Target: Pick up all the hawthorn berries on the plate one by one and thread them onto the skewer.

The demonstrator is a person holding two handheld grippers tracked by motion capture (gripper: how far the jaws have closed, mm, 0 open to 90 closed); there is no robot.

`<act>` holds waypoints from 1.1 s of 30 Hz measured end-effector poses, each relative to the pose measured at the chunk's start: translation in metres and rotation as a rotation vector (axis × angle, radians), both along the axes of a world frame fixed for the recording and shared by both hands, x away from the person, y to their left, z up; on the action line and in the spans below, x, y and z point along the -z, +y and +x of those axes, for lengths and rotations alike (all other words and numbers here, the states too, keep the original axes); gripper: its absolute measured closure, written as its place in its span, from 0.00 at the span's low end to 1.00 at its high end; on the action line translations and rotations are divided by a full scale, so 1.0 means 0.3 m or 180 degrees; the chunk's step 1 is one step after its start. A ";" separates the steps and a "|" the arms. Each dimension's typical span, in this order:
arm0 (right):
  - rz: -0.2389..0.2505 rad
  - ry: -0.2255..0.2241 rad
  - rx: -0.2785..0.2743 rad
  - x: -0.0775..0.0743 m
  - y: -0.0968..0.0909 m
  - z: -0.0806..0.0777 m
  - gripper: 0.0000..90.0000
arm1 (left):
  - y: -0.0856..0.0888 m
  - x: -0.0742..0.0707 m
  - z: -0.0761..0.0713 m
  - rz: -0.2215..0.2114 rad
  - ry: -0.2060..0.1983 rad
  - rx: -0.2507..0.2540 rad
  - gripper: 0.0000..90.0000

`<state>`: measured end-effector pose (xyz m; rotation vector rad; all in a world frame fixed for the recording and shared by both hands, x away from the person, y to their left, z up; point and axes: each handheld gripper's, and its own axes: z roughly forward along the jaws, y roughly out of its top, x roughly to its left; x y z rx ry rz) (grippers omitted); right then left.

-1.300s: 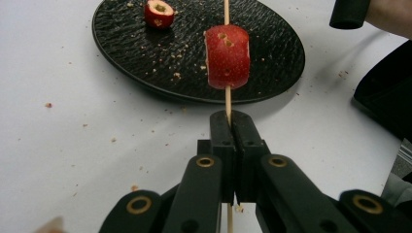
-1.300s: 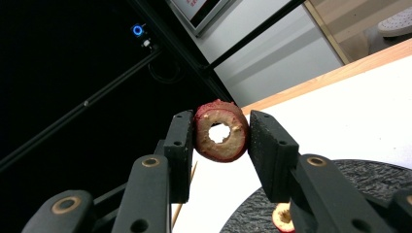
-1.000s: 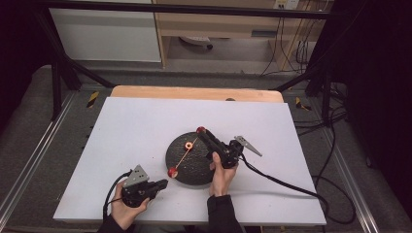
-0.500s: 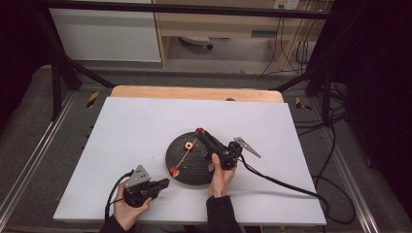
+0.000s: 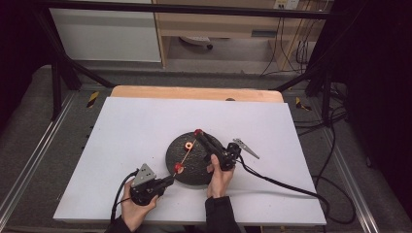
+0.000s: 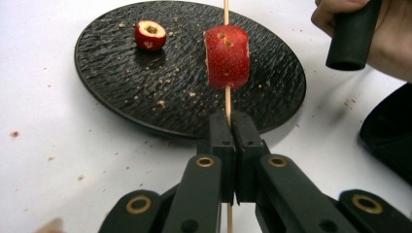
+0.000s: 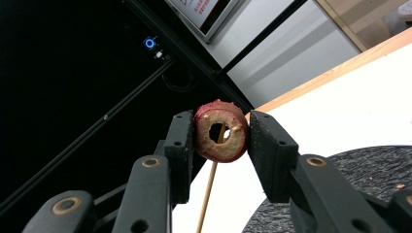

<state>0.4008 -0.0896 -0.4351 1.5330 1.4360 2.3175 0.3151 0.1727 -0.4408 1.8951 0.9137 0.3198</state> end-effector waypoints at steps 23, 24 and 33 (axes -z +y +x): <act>-0.0032 -0.0022 -0.0047 -0.001 0.000 -0.016 0.70 | -0.044 -0.049 0.041 -0.0053 -0.0022 -0.0060 0.99; -0.0035 -0.0019 -0.0050 -0.002 0.000 -0.016 0.70 | -0.046 -0.052 0.045 -0.0057 -0.0022 -0.0058 0.99; -0.0066 -0.0025 -0.0075 -0.004 -0.001 -0.020 0.70 | -0.078 -0.080 0.087 -0.0066 -0.0023 -0.0054 0.99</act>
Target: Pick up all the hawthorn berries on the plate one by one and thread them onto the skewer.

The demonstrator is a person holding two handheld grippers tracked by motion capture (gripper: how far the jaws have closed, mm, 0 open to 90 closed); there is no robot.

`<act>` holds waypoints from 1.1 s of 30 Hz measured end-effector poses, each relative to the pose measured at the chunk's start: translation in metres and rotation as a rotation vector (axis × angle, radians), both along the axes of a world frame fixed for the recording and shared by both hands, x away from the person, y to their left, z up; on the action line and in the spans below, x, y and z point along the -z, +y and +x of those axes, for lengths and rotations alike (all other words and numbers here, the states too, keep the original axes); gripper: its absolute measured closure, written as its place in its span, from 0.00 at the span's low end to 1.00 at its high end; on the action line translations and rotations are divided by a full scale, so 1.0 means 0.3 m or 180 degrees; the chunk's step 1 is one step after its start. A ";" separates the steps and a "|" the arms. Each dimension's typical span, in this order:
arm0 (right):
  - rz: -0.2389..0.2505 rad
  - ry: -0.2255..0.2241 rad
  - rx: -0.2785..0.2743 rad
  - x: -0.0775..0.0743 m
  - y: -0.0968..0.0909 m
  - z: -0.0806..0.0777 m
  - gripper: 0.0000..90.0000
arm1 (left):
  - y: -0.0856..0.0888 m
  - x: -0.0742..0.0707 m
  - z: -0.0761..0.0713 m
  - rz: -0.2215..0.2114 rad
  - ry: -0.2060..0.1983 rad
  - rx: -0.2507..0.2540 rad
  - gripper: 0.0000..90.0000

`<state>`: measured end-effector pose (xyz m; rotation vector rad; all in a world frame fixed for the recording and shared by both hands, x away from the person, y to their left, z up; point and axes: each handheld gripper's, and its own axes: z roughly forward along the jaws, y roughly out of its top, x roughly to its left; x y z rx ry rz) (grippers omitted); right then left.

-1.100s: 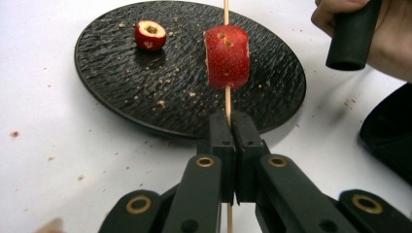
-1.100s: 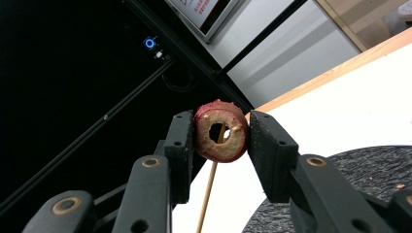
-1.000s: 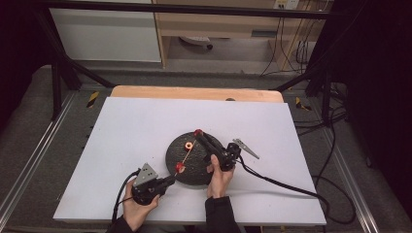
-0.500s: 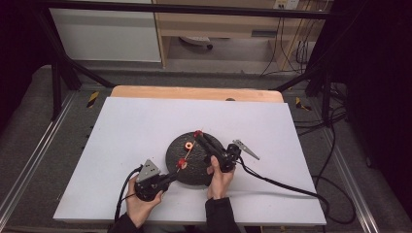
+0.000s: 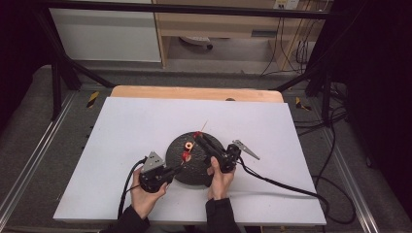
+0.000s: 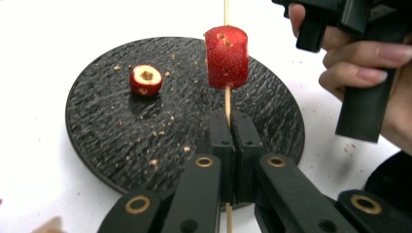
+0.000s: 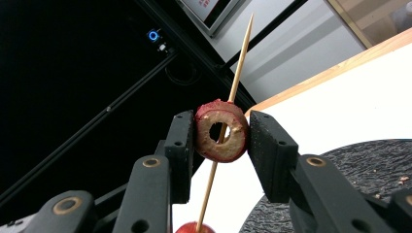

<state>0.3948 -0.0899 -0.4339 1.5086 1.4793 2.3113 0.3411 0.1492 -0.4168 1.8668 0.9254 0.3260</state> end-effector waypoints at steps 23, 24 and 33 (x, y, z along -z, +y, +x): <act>-0.0141 0.0015 -0.0023 0.007 0.003 -0.009 0.70 | -0.044 -0.038 0.080 -0.0009 0.0036 0.0071 0.99; -0.0149 0.0012 -0.0018 0.006 0.003 -0.009 0.70 | -0.043 -0.038 0.079 -0.0012 0.0039 0.0071 0.99; -0.0479 -0.0015 -0.0042 -0.026 -0.018 -0.005 0.44 | 0.022 -0.028 0.068 0.0030 0.0067 0.0055 0.99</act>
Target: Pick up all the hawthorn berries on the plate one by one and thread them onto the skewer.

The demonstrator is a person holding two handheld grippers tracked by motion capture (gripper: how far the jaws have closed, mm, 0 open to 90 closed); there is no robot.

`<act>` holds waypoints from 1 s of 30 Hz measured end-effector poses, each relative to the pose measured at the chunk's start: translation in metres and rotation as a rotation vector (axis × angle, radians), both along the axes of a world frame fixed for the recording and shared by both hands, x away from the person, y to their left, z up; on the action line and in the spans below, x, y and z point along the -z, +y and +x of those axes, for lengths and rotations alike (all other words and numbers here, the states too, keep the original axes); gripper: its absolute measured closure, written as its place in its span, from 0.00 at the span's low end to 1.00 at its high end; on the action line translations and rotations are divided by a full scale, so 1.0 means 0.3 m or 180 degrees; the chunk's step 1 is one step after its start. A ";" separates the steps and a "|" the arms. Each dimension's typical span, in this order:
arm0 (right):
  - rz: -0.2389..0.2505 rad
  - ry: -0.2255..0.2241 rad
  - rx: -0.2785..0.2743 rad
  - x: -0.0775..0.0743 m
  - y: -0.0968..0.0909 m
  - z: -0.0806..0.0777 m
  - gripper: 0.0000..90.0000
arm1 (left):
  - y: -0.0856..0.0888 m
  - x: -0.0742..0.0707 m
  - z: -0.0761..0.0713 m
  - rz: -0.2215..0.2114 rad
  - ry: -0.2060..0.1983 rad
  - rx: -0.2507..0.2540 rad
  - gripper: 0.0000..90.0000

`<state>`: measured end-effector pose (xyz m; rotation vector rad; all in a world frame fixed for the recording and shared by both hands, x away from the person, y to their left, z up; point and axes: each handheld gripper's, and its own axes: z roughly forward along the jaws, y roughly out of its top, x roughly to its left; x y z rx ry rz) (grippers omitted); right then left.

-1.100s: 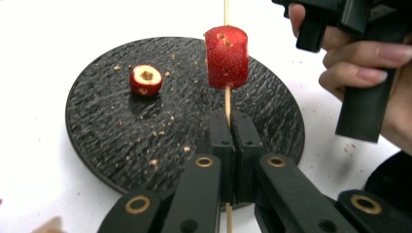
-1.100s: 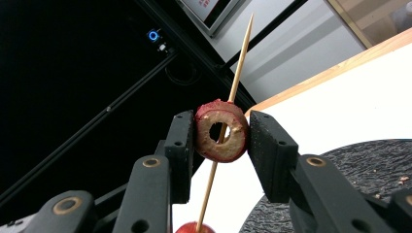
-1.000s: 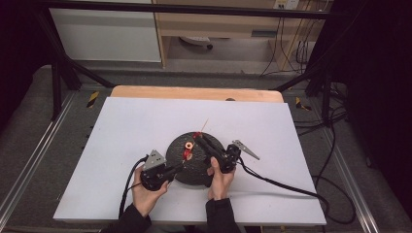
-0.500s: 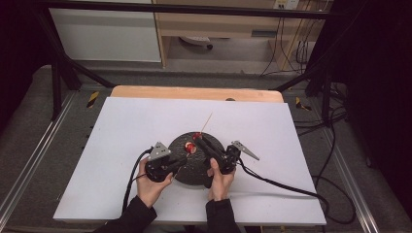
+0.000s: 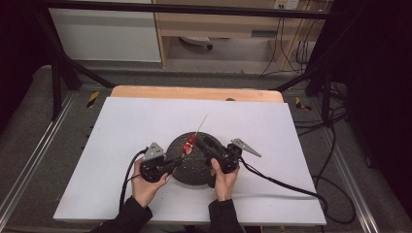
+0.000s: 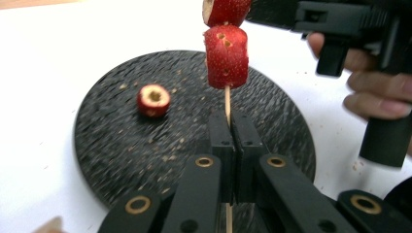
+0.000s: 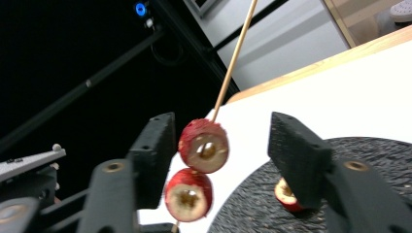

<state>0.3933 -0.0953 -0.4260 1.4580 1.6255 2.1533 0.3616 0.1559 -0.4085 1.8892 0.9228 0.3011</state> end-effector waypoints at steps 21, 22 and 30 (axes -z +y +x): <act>-0.1661 0.0355 -0.0598 0.000 -0.049 0.042 0.11 | 0.256 0.061 -0.072 0.0174 0.0207 -0.0128 0.99; -0.1716 0.0367 -0.0622 -0.003 -0.048 0.046 0.11 | 0.265 0.064 -0.073 0.0197 0.0205 -0.0121 0.99; -0.2189 0.0391 -0.0833 -0.048 -0.002 0.088 0.08 | 0.308 0.074 -0.092 0.0187 0.0238 -0.0094 0.99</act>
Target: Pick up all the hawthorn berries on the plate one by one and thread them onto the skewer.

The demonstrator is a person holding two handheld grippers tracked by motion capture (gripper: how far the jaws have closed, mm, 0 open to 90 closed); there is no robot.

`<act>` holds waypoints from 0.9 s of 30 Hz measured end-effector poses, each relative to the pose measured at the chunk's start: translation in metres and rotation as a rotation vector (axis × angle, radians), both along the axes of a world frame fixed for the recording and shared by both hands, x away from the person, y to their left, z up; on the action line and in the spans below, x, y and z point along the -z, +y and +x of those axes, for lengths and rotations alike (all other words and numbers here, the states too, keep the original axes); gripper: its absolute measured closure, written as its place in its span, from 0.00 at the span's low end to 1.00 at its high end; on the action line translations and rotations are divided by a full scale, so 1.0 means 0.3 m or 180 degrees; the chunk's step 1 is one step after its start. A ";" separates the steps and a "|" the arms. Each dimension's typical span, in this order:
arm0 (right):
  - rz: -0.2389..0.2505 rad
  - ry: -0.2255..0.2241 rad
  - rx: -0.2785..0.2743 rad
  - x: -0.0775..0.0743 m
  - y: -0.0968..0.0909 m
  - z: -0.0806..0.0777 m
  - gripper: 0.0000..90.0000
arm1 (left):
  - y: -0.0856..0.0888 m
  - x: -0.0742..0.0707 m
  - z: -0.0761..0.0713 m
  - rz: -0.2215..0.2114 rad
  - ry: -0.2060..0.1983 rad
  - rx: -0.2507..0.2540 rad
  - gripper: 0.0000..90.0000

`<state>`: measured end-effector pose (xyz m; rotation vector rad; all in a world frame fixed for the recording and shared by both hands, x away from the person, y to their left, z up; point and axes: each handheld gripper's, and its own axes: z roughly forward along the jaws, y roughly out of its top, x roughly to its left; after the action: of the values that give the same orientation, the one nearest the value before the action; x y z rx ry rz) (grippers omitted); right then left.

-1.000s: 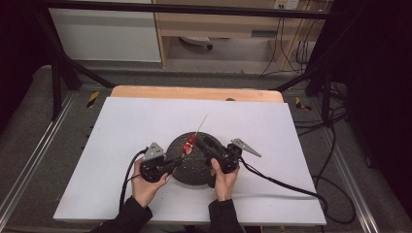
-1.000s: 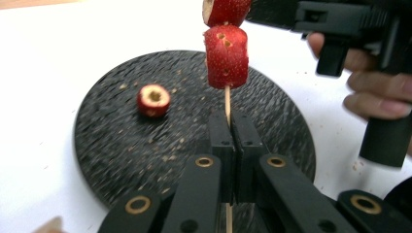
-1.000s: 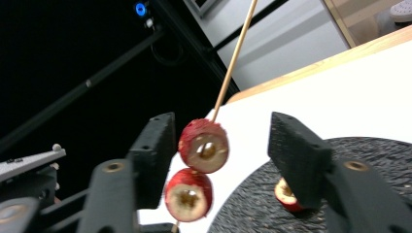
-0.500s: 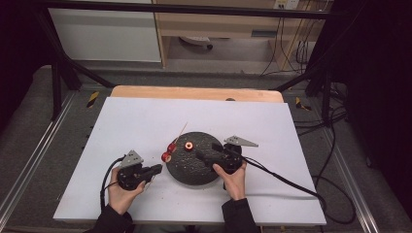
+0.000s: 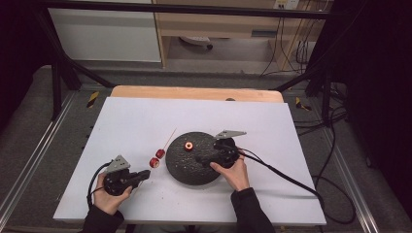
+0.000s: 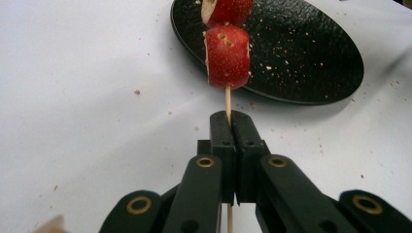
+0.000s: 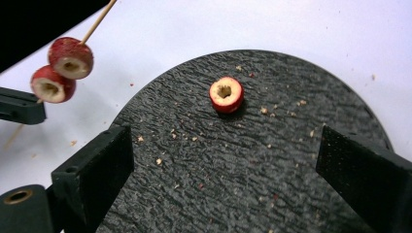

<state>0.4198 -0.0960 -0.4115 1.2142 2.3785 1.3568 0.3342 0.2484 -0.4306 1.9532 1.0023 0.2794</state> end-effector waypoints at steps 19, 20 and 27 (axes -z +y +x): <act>-0.0857 0.0030 -0.0362 -0.069 0.129 0.108 0.10 | 0.034 0.008 0.002 0.0030 0.0036 -0.0034 0.98; -0.0879 0.0034 -0.0376 -0.066 0.136 0.115 0.10 | 0.033 0.009 0.003 0.0037 0.0040 -0.0031 0.98; -0.1110 0.0140 -0.0437 -0.031 0.191 0.164 0.10 | 0.033 0.009 0.005 0.0040 0.0047 -0.0030 0.98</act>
<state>0.4690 -0.0385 -0.4022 1.0096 2.6268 0.8979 0.3357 0.2582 -0.4333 1.9650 1.0217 0.2774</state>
